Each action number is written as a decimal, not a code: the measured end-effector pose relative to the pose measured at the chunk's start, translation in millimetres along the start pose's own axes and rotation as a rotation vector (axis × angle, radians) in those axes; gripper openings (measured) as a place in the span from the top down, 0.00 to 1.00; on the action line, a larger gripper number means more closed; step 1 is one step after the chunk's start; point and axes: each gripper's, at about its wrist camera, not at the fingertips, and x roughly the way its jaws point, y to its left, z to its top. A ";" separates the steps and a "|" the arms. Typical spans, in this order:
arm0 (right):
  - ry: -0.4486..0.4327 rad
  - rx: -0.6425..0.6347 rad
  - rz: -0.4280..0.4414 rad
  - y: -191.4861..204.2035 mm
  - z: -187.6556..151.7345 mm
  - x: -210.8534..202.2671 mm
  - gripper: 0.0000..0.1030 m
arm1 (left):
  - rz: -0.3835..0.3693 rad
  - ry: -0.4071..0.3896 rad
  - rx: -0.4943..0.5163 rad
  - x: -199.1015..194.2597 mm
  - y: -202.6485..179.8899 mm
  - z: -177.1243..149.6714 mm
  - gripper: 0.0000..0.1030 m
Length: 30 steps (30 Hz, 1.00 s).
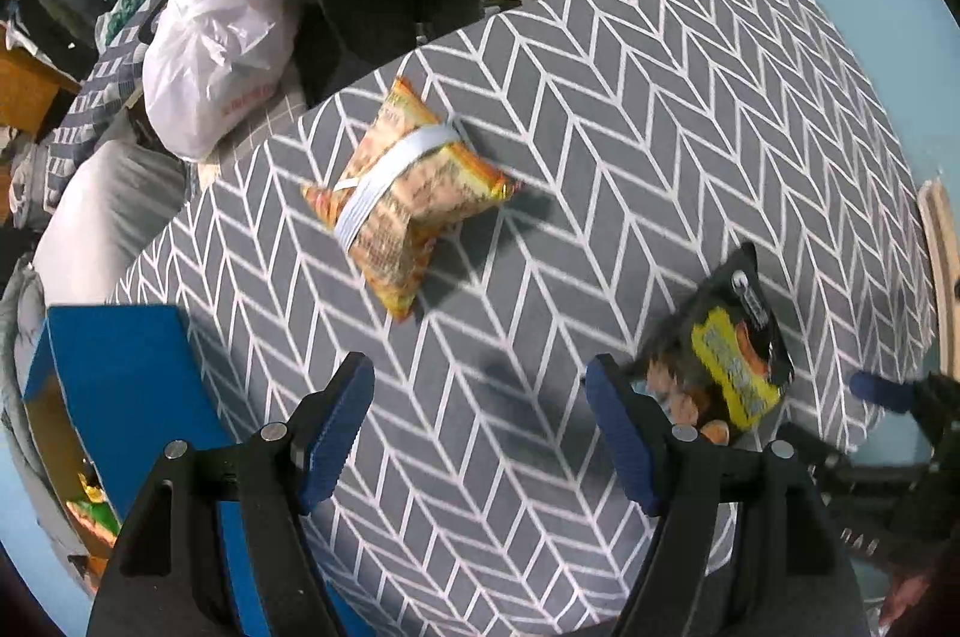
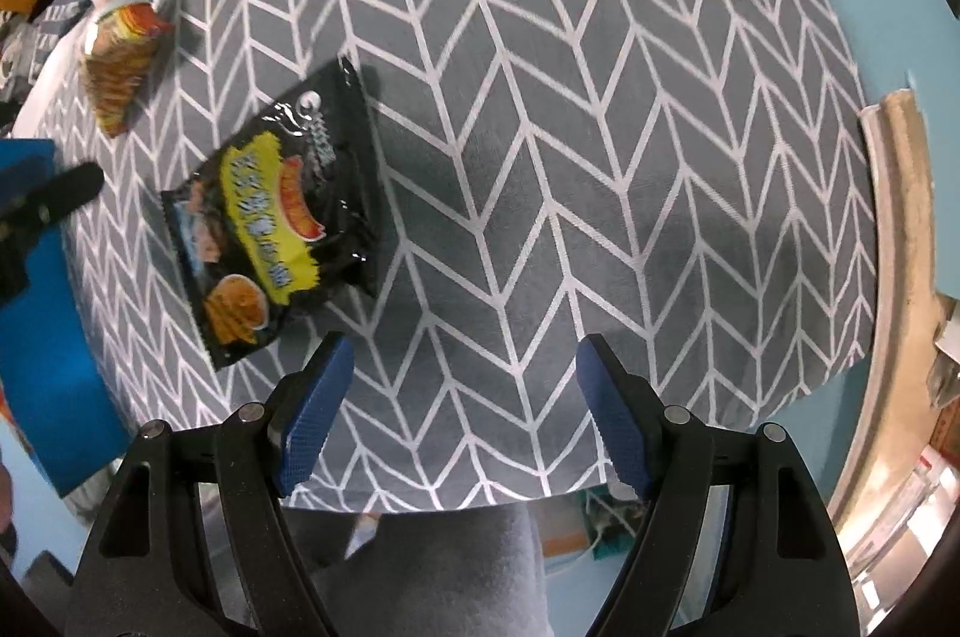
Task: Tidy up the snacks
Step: 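Move both open tools over the two snacks left on the table, then grasp the wrapped orange snack with the left tool while the right tool grasps the black-yellow bag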
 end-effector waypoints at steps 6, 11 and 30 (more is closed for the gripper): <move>-0.008 -0.025 -0.033 -0.8 14.5 11.6 0.26 | 0.061 0.015 0.030 21.3 -9.5 14.9 0.28; -0.026 -0.056 -0.071 4.0 36.7 13.9 0.26 | 0.085 0.053 0.063 39.2 -10.9 12.8 0.28; -0.106 -0.021 -0.069 -7.8 139.9 -22.8 0.26 | -0.036 0.049 0.071 24.1 -4.6 -10.4 0.28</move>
